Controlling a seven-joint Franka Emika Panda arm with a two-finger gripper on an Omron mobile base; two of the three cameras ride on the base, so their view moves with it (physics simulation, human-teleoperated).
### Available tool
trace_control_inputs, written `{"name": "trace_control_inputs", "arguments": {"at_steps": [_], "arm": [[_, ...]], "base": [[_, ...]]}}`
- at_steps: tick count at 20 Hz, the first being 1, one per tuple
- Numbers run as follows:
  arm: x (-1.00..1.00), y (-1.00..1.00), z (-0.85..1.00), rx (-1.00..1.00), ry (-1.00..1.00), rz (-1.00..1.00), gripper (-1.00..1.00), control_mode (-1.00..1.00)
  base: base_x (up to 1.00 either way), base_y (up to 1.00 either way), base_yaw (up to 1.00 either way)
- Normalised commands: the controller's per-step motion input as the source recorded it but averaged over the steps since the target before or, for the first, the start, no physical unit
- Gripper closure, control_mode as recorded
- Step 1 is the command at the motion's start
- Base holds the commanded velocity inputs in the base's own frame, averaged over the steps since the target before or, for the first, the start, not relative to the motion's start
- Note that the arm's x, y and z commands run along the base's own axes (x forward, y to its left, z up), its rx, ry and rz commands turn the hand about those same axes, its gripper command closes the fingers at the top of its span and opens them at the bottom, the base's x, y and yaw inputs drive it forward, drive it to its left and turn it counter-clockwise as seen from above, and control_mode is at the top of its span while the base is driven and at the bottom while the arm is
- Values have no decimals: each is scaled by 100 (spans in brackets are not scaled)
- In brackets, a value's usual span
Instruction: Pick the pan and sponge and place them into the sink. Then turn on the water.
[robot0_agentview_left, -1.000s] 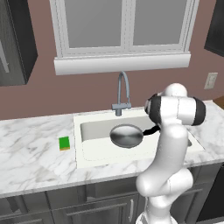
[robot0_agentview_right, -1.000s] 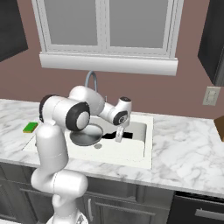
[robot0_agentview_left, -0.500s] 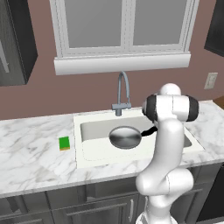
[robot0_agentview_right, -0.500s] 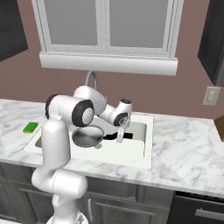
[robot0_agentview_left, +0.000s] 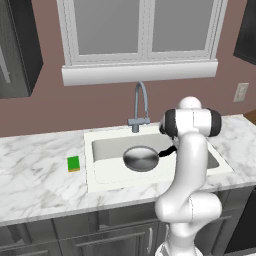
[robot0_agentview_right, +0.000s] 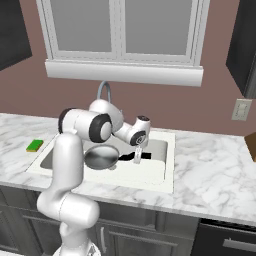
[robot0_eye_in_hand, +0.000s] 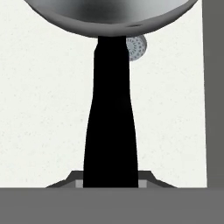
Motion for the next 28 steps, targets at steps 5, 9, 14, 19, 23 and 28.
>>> {"name": "trace_control_inputs", "arguments": {"at_steps": [5,9,14,19,23,28], "arm": [[17,8,-22,0,-2,2,100,-100],[11,10,-20,0,-3,0,100,-100],[13,13,-19,0,-3,0,100,-100],[11,15,-17,0,-2,0,100,-100],[8,9,-14,-2,-3,0,100,-100],[8,3,-13,-3,0,-1,100,-100]], "base": [[0,0,0],[0,0,0],[0,0,0],[0,0,0],[0,0,0],[0,0,0]]}}
